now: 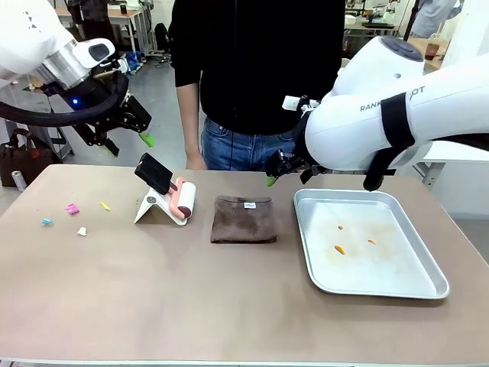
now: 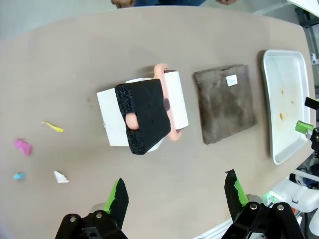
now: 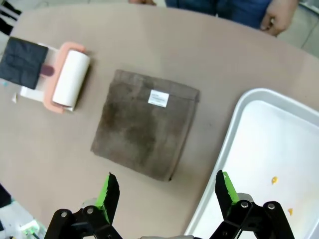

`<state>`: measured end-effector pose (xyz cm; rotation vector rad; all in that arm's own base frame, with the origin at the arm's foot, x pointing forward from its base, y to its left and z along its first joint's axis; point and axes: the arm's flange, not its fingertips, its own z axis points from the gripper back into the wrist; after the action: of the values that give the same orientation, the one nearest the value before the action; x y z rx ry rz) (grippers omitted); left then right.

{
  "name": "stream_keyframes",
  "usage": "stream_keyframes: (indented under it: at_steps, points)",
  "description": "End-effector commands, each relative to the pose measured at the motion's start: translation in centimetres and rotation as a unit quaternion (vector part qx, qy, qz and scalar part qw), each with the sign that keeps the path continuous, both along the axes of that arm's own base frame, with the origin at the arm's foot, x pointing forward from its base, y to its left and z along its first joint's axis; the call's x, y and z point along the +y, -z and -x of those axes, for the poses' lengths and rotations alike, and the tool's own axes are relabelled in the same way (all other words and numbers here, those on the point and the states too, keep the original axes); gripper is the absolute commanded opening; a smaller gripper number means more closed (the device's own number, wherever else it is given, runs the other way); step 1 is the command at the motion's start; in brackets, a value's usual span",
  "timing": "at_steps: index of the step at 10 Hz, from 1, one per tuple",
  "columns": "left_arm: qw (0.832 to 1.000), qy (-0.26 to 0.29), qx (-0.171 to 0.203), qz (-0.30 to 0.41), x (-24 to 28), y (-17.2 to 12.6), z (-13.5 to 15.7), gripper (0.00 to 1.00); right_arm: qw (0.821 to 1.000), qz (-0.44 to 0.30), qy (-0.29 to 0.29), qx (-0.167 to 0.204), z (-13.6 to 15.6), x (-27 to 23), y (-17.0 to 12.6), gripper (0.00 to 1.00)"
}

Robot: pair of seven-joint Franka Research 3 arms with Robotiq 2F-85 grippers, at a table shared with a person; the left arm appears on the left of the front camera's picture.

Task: Clean the surface of the table.
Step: Hold the Lint Roller with your left hand and the towel with your right hand.

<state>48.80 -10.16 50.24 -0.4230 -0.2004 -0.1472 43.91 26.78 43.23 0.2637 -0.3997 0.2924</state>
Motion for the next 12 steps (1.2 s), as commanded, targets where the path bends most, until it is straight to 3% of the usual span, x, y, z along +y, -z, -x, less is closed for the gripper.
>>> stream_keyframes:
  at_steps: [1, 2, 4, 12]
  points:
    - [1.0, -0.002, -0.003, -0.002, 0.1, -0.3, 0.2, 1.0, 1.0, -0.015, 0.004, 0.006, 0.0, 0.2, -0.4, 1.0]
    - [1.0, 0.0, 0.0, 0.0, 0.0, 0.0, 0.0, 1.0, 1.0, 0.0, 0.0, 0.0, 0.0, 0.0, 0.0, 1.0]
    - [0.999, -0.001, 0.04, -0.009, 0.0, 1.4, -0.4, 1.0, 0.999, 0.007, -0.007, 0.033, -1.6, 1.2, 2.3, 1.0]
    - [0.996, -0.045, 0.082, 0.013, -0.1, 5.9, -4.0, 1.0, 0.993, 0.035, 0.031, 0.104, -6.0, 5.1, 7.1, 1.0]
